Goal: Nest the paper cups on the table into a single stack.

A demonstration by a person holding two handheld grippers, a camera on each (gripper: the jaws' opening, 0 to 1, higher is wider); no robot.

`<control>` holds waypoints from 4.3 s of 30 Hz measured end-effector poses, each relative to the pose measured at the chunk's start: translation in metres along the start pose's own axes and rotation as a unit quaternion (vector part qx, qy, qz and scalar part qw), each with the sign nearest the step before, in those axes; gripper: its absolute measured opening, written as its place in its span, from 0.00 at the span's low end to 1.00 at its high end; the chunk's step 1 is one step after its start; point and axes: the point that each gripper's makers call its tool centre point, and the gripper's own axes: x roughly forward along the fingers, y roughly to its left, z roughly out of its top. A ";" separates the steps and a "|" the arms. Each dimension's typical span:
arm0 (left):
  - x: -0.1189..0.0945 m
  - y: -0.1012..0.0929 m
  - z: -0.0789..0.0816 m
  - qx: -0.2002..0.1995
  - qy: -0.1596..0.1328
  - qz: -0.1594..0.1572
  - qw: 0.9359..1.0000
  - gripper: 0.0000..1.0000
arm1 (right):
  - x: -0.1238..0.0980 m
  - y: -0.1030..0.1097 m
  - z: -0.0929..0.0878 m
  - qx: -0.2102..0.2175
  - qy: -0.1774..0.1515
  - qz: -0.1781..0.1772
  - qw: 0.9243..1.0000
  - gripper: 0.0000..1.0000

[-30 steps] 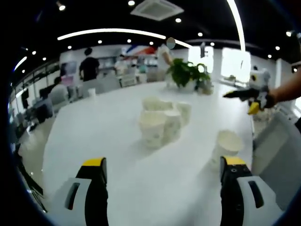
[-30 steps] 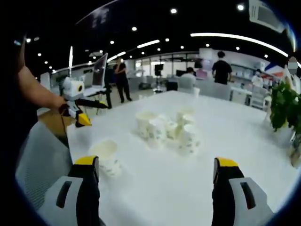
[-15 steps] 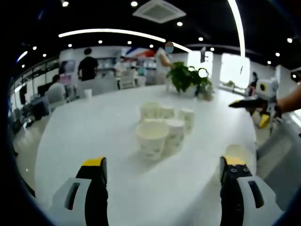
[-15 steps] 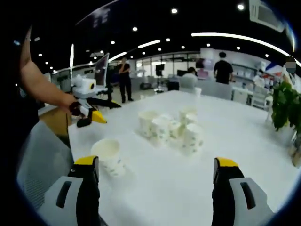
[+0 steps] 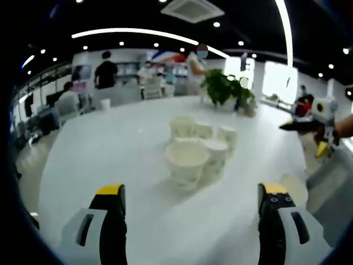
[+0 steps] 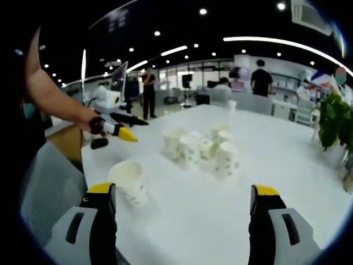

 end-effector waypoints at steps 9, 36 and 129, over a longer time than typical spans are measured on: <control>0.011 -0.009 -0.009 -0.001 -0.011 -0.007 1.000 0.98 | -0.010 0.016 -0.012 0.004 0.002 -0.004 1.000 1.00; 0.073 -0.008 -0.009 0.063 0.014 -0.044 0.997 0.70 | -0.011 0.007 -0.027 0.022 0.016 -0.012 1.000 0.99; 0.037 0.011 0.085 0.057 -0.065 -0.060 0.995 0.40 | -0.007 0.023 -0.020 0.019 0.028 -0.001 0.999 1.00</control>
